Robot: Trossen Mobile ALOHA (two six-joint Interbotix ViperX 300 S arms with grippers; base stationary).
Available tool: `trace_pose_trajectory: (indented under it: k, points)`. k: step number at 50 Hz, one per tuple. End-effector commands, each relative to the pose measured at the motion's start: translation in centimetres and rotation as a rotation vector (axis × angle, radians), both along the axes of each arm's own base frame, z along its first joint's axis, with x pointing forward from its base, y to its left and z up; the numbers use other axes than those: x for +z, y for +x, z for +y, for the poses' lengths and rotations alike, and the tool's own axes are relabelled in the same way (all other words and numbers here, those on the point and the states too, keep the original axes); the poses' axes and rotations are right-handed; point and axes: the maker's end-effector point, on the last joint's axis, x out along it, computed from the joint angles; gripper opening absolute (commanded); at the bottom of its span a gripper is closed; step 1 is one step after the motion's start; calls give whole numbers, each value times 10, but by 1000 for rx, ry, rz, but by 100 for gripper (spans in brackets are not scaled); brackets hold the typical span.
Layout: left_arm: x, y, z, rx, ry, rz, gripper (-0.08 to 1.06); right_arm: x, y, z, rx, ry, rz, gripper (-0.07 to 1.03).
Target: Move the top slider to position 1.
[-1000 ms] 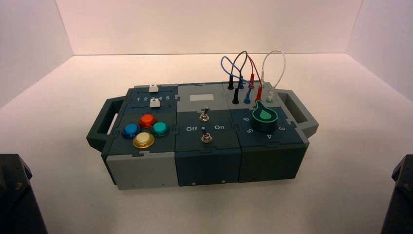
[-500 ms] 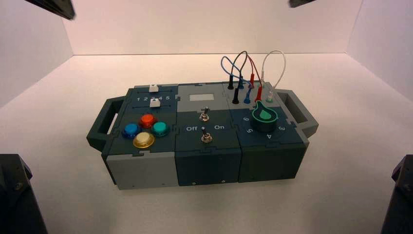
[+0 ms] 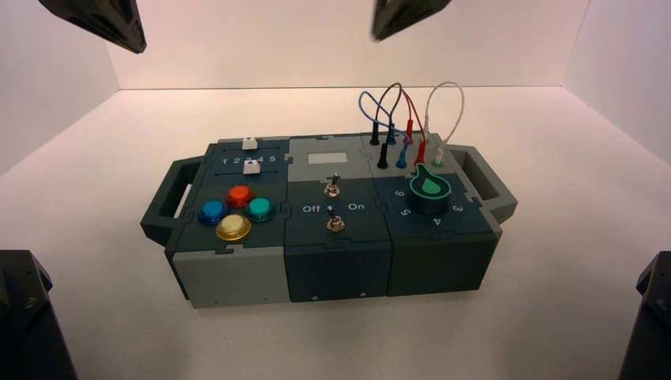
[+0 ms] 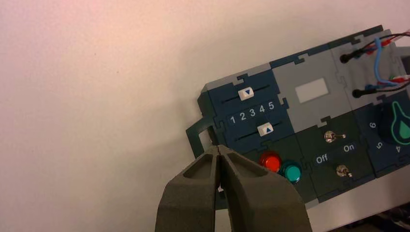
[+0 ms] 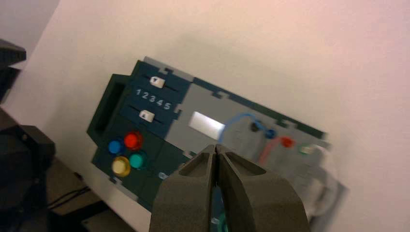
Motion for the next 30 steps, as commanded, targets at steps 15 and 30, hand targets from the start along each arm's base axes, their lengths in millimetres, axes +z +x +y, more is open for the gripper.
trace_pose_trajectory:
  k: [15,30]
  points:
    - [-6,4,-1,2,5,3,-3,-24,34,53,-21,55,116,-2]
    - [-10,6,-1,-3,12,2,-3,-56,44,94,17,33,194,-2]
